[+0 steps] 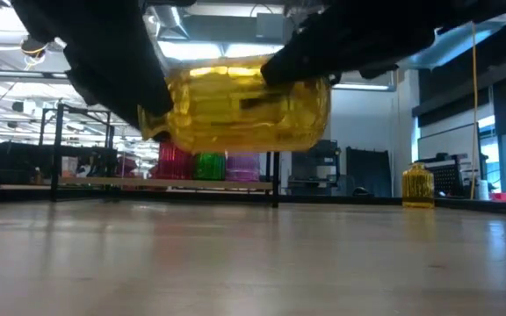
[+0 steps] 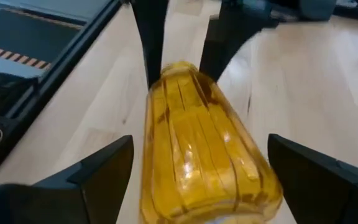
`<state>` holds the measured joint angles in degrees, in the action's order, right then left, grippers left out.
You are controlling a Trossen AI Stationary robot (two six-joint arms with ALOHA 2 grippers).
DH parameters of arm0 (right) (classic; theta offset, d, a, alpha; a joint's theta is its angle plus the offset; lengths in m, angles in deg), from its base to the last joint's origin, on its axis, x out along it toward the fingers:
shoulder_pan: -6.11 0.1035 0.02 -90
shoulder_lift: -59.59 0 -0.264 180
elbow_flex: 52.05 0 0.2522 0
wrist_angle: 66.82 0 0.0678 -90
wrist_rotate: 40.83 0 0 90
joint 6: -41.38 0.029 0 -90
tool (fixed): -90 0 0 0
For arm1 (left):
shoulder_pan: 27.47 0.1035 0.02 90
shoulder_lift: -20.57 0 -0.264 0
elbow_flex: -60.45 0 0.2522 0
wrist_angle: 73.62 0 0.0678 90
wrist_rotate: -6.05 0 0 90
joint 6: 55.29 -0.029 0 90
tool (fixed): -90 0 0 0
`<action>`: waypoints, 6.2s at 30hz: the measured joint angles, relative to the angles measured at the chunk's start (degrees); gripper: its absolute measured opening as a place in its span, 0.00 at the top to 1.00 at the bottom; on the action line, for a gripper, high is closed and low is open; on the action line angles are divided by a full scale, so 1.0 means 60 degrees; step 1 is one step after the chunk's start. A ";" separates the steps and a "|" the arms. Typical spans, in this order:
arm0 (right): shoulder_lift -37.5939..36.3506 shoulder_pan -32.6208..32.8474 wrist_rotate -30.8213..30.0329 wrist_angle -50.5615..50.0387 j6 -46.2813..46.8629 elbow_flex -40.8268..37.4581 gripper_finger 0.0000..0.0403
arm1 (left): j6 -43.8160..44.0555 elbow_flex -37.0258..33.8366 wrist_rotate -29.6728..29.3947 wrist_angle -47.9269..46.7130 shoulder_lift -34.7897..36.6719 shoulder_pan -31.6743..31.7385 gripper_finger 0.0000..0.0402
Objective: Sort vases onto shelf
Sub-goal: Put the middle yellow vase on the shelf
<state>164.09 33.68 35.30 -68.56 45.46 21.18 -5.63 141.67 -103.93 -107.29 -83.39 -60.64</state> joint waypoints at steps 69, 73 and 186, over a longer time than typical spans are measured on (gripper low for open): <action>-0.2166 0.0022 -0.3673 0.0766 -0.0334 -0.1714 0.30 | -0.1441 -0.4681 -0.4789 0.6981 0.1798 -0.0776 0.43; -0.2166 0.0022 -0.3448 0.2958 -0.1128 -0.1910 0.30 | -0.3051 -0.4681 -0.4781 0.8349 0.1798 -0.0569 0.43; 0.2125 -0.0725 -0.2046 0.6325 -0.0526 -0.2055 0.10 | -0.3196 -0.4677 -0.3017 0.7891 0.1445 0.0801 0.43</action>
<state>176.84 29.33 23.03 -30.61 42.30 8.85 -24.80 113.61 -122.03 -59.95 -74.72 -55.83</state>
